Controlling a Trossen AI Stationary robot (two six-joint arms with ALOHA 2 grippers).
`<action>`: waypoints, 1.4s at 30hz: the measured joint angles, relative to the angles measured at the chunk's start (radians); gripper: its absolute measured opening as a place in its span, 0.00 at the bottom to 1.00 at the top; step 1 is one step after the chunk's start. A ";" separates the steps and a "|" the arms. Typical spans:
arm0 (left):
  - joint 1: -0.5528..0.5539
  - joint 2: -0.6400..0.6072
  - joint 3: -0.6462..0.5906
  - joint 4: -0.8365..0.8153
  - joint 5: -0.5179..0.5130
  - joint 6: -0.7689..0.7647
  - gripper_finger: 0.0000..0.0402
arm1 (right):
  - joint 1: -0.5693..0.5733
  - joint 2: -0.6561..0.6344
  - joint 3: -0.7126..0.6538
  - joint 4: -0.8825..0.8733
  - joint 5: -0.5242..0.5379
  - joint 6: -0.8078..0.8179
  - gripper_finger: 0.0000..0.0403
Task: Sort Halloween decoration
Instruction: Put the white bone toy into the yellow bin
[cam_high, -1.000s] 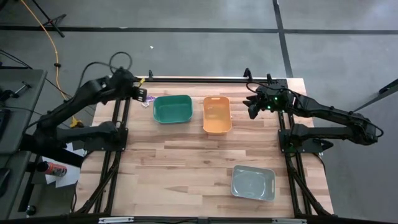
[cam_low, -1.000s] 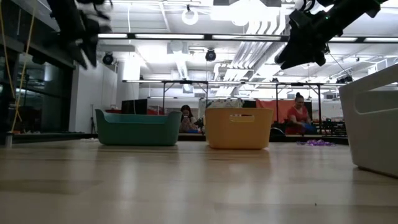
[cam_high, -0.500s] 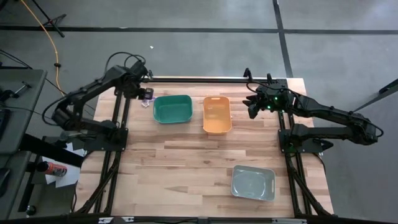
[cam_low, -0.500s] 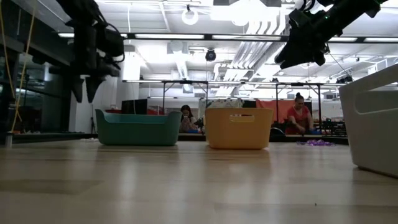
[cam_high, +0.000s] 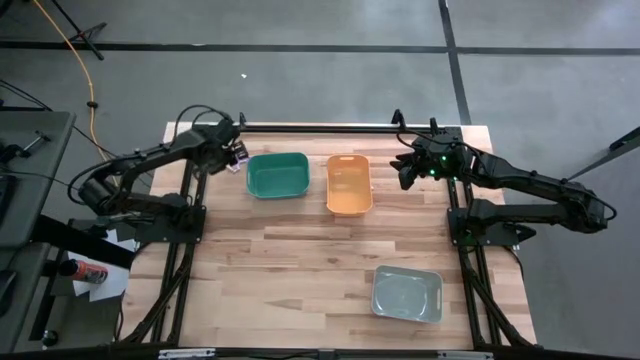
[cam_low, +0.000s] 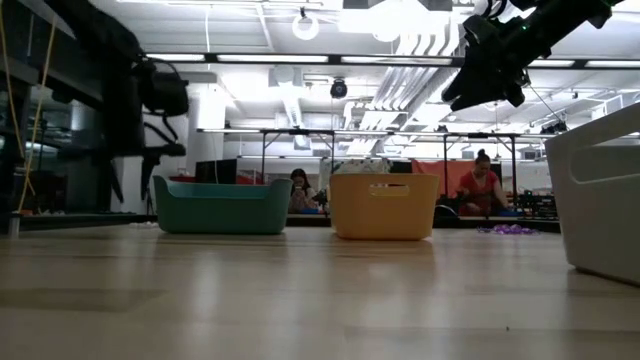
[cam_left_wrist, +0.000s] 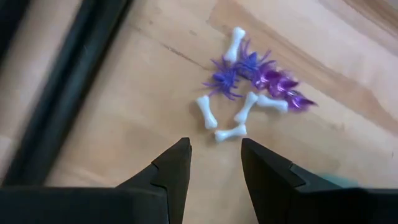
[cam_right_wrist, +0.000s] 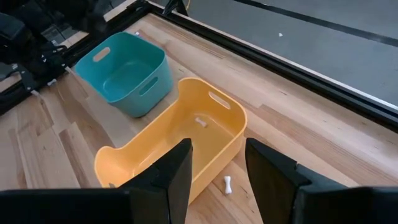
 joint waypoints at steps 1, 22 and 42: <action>0.000 0.000 -0.021 0.029 0.003 -0.028 0.33 | 0.000 0.000 0.000 0.000 0.000 0.000 0.36; 0.048 0.170 -0.069 0.164 -0.006 -0.125 0.33 | 0.000 0.000 0.000 0.000 0.002 0.000 0.36; 0.053 0.191 -0.070 0.139 -0.005 0.069 0.02 | 0.000 0.000 0.000 0.000 0.032 0.044 0.36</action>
